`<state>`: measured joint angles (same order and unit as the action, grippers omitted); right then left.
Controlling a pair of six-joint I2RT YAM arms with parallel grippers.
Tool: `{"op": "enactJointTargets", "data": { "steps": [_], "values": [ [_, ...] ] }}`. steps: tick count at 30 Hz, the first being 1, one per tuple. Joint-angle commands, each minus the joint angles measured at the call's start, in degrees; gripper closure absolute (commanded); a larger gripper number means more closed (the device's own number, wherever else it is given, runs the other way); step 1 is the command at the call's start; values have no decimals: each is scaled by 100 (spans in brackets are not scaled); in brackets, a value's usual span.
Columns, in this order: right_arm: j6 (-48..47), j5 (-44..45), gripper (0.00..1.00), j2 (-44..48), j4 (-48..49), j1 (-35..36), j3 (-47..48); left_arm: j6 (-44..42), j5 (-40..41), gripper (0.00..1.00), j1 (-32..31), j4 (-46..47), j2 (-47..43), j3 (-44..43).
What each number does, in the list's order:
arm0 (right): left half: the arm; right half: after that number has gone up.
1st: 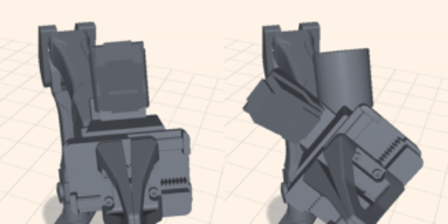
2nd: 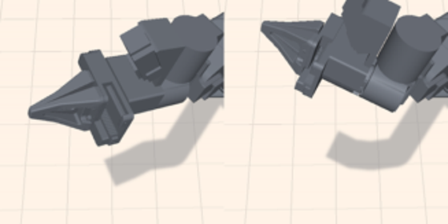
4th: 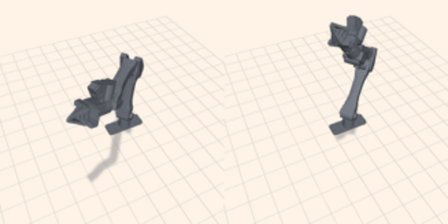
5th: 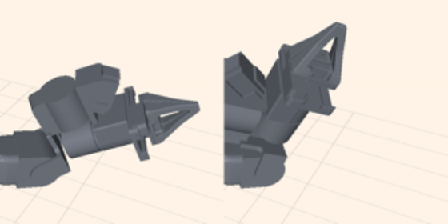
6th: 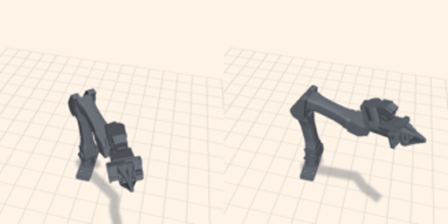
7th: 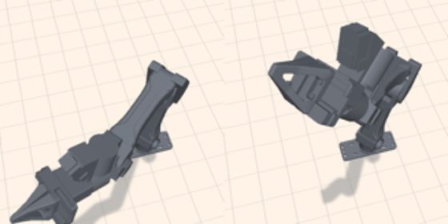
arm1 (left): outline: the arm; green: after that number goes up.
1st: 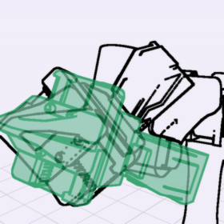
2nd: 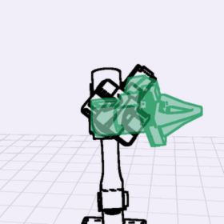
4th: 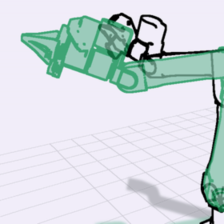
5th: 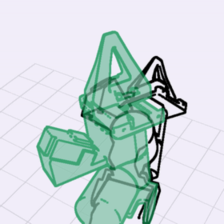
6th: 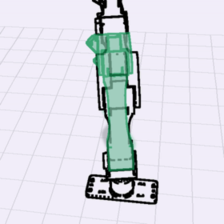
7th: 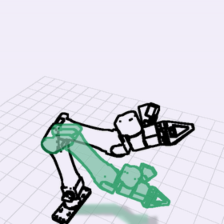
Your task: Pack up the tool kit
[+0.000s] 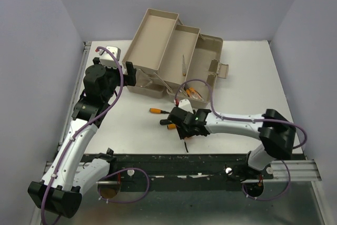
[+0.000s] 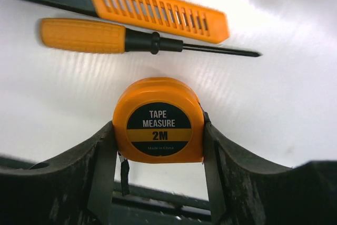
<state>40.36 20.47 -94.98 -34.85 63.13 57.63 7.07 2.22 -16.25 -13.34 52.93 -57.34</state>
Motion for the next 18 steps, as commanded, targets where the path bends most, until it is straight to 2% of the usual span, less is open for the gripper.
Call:
{"op": "enactJointTargets", "data": {
  "steps": [1,3,5,8,13,15,18],
  "values": [
    [-966,1265,72,1260,-575,270,617,-30,112,1,-10,60,-54,39],
    [-1642,1564,72,1639,-288,261,898,-39,103,1,-10,60,-54,39],
    [-2415,1714,67,1772,239,174,1249,-39,77,1,-10,60,-63,39],
    [-2883,1313,65,1422,400,-326,2188,-57,68,1,-10,86,-107,56],
    [-3279,187,65,352,743,-1162,3910,-22,7,1,-18,113,-160,92],
    [-3516,-24,65,-316,673,-1312,4849,-4,-125,1,-18,156,-177,118],
    [-3745,123,65,-1511,383,-1400,6414,5,-90,1,-18,157,-212,100]
  ]
}}
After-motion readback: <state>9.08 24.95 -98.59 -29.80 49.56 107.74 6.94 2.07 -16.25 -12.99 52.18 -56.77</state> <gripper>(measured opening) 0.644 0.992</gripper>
